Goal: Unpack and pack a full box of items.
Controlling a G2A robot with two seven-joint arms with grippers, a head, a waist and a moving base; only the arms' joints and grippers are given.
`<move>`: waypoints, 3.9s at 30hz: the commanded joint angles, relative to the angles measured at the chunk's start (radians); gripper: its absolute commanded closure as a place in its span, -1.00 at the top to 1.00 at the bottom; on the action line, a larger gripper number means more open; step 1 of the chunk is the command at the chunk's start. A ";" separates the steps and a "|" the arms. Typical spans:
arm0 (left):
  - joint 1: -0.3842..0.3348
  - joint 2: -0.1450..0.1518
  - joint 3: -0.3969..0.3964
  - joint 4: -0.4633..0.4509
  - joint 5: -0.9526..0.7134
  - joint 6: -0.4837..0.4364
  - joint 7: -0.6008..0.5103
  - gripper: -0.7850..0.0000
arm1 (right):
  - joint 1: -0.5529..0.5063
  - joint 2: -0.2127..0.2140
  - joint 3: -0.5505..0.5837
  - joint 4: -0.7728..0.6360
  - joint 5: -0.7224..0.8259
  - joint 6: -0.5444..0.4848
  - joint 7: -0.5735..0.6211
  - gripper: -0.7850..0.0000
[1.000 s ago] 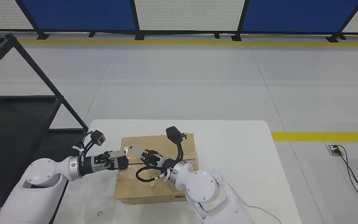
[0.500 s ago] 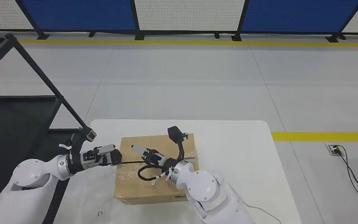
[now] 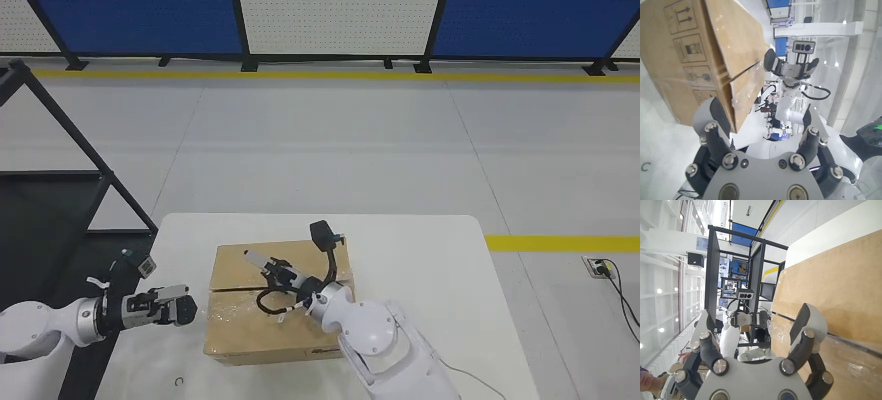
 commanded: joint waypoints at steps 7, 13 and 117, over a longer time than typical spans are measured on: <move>0.002 0.000 0.004 -0.006 0.026 0.001 0.026 1.00 | -0.001 0.000 0.004 -0.004 0.007 -0.010 -0.006 1.00; 0.035 0.003 0.005 -0.050 0.051 0.010 0.076 -0.04 | -0.007 0.002 0.010 -0.012 0.012 -0.011 -0.012 1.00; -0.293 -0.038 0.220 -0.247 -0.172 0.059 0.207 -1.00 | -0.286 0.058 0.268 -0.165 0.307 -0.363 -0.190 1.00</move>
